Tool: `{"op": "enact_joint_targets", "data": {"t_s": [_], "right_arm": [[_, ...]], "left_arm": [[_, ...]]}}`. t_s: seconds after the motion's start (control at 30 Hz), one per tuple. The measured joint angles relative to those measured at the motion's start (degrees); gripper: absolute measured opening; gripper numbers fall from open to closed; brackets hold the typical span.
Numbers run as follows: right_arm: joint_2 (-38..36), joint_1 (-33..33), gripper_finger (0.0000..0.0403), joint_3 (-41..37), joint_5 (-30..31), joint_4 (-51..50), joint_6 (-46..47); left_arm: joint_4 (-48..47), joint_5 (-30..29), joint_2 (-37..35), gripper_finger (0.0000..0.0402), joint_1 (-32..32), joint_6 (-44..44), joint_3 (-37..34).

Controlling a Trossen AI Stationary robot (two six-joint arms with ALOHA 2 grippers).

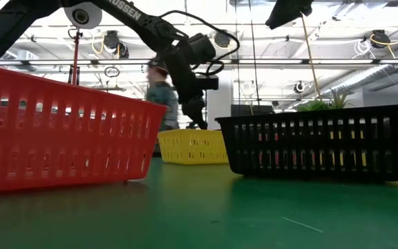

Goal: Stack baskets by color
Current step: Stack the middle black bin on the top black bin

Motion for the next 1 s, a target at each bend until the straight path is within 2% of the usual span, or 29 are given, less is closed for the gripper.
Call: {"op": "enact_joint_targets", "data": {"t_s": [0.27, 0.4, 0.5, 0.6, 0.7, 0.8, 0.9, 1.0], "right_arm": [[0.0, 0.0, 0.0157, 0.02, -0.02, 0.02, 0.22], [0.0, 0.0, 0.0157, 0.02, -0.04, 0.0, 0.42], [0.0, 0.0, 0.0157, 0.01, -0.09, 0.0, 0.45], [0.0, 0.0, 0.0157, 0.02, -0.13, 0.0, 1.7], [0.0, 0.0, 0.0157, 0.01, -0.12, -0.01, 3.37], [0.0, 0.0, 0.0157, 0.01, -0.15, -0.02, 4.11], [0.0, 0.17, 0.0157, 0.02, -0.17, -0.02, 4.5], [0.0, 0.55, 0.0157, 0.02, -0.19, 0.0, 4.5]], "left_arm": [[-2.02, 1.32, -4.36, 0.0159, 0.0, -1.42, 0.62], [-2.73, 2.39, -7.25, 0.0159, 0.05, -7.19, 0.62], [-5.44, 4.1, -10.45, 0.0159, 0.42, -15.0, 0.62], [-8.44, 11.0, -11.86, 0.0159, 1.55, -23.24, -0.37], [-12.81, 17.13, -11.68, 0.0156, 2.3, -26.66, -1.73], [-13.38, 20.36, -11.9, 0.0135, 2.33, -26.84, -4.4], [-12.9, 20.48, -11.71, 0.0099, 2.19, -26.68, -8.06], [-8.3, 20.08, -11.77, 0.0062, 2.25, -24.19, -12.52]]}}
